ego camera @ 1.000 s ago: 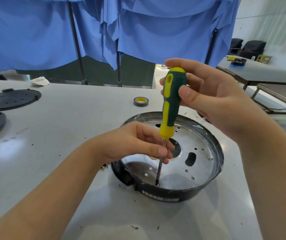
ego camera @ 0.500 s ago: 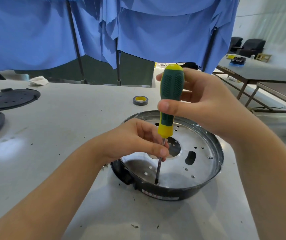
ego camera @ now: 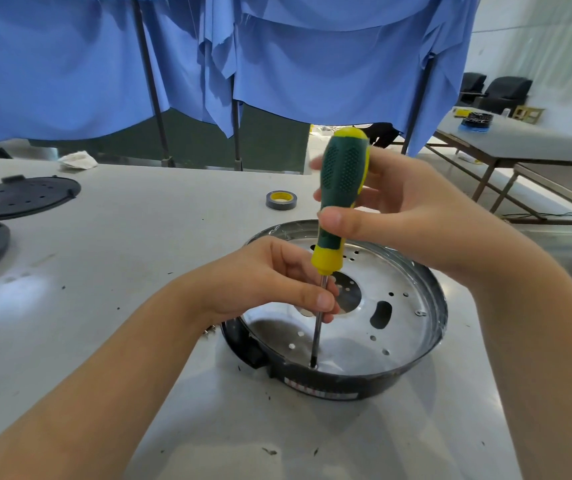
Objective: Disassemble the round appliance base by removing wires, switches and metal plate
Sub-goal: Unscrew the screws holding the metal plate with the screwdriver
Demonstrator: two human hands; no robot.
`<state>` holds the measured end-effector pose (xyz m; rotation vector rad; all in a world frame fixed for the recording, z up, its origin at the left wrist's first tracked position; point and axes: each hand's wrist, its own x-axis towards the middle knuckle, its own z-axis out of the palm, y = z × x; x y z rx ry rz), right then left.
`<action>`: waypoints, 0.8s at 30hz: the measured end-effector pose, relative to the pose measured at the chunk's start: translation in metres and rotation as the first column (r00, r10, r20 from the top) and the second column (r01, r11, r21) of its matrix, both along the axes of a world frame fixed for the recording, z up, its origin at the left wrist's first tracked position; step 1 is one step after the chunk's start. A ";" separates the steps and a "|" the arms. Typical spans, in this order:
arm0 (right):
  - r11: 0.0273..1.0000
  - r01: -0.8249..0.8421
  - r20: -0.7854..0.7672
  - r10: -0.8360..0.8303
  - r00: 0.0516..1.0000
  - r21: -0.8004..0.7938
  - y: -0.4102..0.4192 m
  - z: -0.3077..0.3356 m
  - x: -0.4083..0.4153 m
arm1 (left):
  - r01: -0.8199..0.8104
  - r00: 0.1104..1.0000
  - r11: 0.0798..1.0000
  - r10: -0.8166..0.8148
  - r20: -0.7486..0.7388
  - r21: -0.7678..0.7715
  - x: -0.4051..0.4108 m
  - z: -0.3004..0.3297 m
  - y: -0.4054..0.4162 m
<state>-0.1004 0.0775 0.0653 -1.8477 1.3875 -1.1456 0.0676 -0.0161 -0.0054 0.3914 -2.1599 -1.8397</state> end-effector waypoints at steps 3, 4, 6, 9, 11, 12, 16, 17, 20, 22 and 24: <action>0.999 0.044 -0.047 -0.044 0.998 -0.010 -0.001 -0.001 0.000 | -0.014 1.000 1.000 0.014 0.006 -0.011 0.000 0.001 0.002; 0.999 0.052 -0.054 -0.053 0.997 -0.017 0.000 -0.001 0.000 | -0.020 1.000 1.000 0.020 0.009 -0.015 0.000 0.001 0.002; 0.999 0.048 -0.036 -0.049 0.998 -0.025 0.000 -0.001 -0.003 | -0.023 1.000 0.999 0.023 0.018 -0.024 0.000 0.001 0.002; 0.999 -0.030 0.059 0.031 0.998 -0.014 0.002 0.000 -0.007 | -0.021 0.999 1.000 0.021 0.029 -0.019 0.000 0.003 0.002; 0.995 -0.096 0.136 0.093 0.986 0.014 0.003 0.002 -0.009 | -0.032 0.999 0.999 0.031 0.013 0.019 0.001 0.006 0.001; 0.992 -0.125 0.161 0.119 0.980 0.027 0.003 0.002 -0.009 | -0.036 0.999 0.998 0.037 -0.006 0.044 0.003 0.008 0.000; 0.985 -0.166 0.149 0.158 0.976 0.040 0.005 0.003 -0.010 | -0.051 0.994 0.997 0.056 -0.090 0.061 0.009 0.018 -0.001; 0.986 -0.162 0.131 0.156 0.979 0.036 0.005 0.003 -0.010 | -0.067 0.993 0.997 0.072 -0.092 0.050 0.010 0.020 -0.001; 0.993 -0.117 0.104 0.115 0.988 0.010 0.006 0.005 -0.006 | -0.138 0.986 0.990 0.137 -0.090 -0.004 0.011 0.024 0.001; 0.998 -0.042 0.079 0.046 0.996 -0.042 0.007 0.006 -0.003 | -0.185 0.981 0.981 0.180 -0.074 -0.060 0.009 0.026 0.004; 0.991 0.057 0.033 -0.053 0.998 -0.120 0.006 0.006 0.000 | -0.227 0.973 0.967 0.222 -0.061 -0.112 0.006 0.028 0.008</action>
